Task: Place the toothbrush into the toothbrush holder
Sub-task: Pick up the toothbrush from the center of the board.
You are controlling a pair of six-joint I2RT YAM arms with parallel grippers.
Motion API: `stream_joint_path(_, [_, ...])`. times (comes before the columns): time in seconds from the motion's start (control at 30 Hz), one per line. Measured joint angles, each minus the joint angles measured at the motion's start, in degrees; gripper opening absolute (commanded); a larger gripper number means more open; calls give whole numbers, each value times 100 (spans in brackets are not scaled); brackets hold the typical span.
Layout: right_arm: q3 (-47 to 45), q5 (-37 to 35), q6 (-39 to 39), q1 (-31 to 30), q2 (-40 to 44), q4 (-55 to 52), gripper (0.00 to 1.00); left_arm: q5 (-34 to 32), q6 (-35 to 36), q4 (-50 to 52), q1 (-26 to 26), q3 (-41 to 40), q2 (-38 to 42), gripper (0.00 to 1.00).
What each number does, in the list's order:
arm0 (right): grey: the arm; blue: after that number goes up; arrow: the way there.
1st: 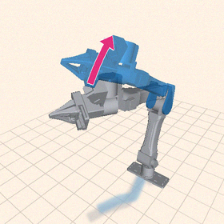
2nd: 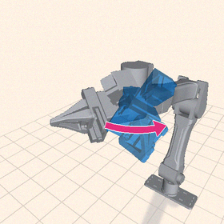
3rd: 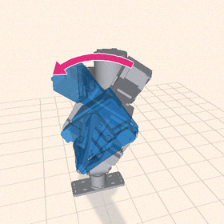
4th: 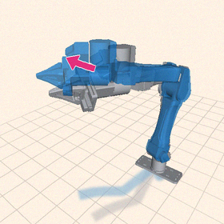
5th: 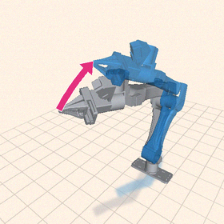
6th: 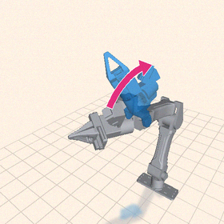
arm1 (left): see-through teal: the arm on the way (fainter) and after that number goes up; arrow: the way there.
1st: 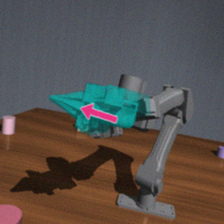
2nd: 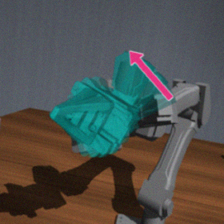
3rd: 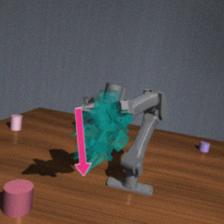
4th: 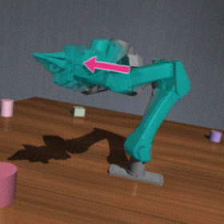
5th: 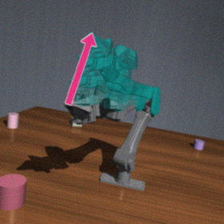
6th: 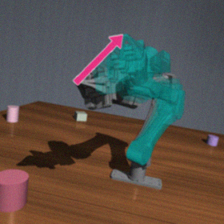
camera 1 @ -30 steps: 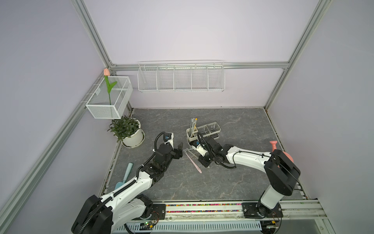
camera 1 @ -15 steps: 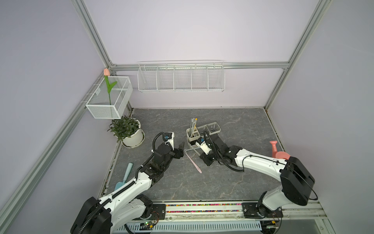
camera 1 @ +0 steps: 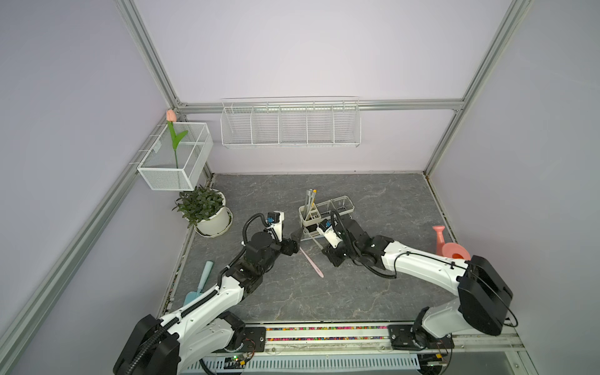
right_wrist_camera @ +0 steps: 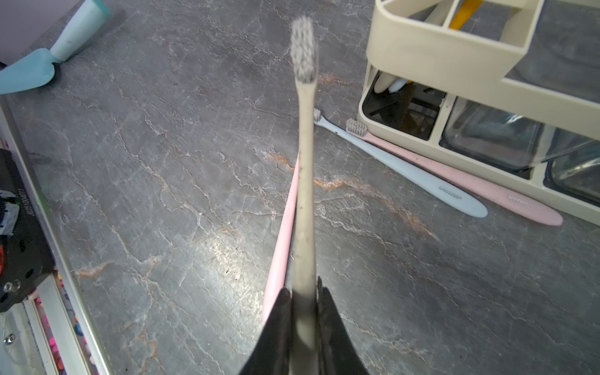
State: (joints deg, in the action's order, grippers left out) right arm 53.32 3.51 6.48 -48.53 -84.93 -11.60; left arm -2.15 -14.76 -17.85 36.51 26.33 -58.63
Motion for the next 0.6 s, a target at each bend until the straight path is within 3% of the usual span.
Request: stream_joint_path(0.6, [-81, 562, 297, -11, 155, 236, 19, 219, -173, -223, 0, -22, -205, 81])
